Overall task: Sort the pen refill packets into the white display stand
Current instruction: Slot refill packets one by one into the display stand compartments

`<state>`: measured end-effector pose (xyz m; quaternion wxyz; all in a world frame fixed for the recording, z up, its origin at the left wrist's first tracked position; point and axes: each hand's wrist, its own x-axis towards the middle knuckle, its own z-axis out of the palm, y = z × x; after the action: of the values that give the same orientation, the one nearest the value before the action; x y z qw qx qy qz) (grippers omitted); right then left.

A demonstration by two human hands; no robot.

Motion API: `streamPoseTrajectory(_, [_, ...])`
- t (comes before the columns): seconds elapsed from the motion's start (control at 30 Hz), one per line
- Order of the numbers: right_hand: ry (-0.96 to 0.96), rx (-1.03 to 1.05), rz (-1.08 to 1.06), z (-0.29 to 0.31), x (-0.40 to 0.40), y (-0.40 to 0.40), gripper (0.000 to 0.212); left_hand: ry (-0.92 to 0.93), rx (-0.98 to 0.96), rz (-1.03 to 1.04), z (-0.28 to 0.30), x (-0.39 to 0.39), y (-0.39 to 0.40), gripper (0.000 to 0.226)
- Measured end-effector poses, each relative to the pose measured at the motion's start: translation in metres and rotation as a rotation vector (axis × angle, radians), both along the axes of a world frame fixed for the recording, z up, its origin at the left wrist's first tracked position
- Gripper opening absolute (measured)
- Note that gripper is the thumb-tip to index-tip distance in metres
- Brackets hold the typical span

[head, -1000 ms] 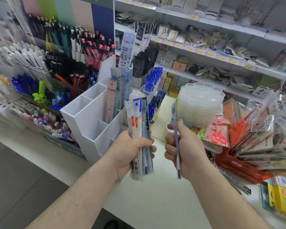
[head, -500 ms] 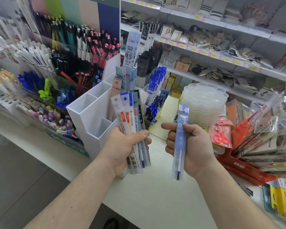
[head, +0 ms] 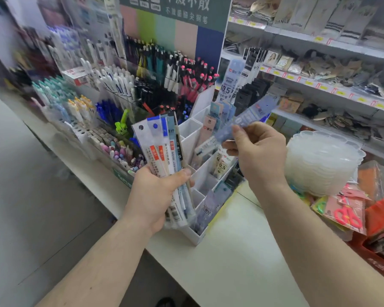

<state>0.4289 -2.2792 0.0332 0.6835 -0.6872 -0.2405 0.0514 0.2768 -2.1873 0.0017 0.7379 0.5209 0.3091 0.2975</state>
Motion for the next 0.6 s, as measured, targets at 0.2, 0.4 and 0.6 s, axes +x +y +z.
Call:
streamPoseTrajectory(0.2, [-0.29,-0.425,0.038,-0.032,0.008,0.034,0.022,0.005,-0.024,-0.061,0.0,-0.003,-0.003,0.013])
streamPoseTrajectory(0.4, [-0.292,-0.648,0.119,-0.03,0.005,0.033,0.013,0.018,-0.089,-0.115,-0.005,0.004,-0.005,0.015])
streamPoseTrajectory(0.6, [0.051,-0.318,0.096,-0.006,-0.012,-0.012,0.018,0.104,-0.109,-0.227,-0.011,0.015,-0.015,0.03])
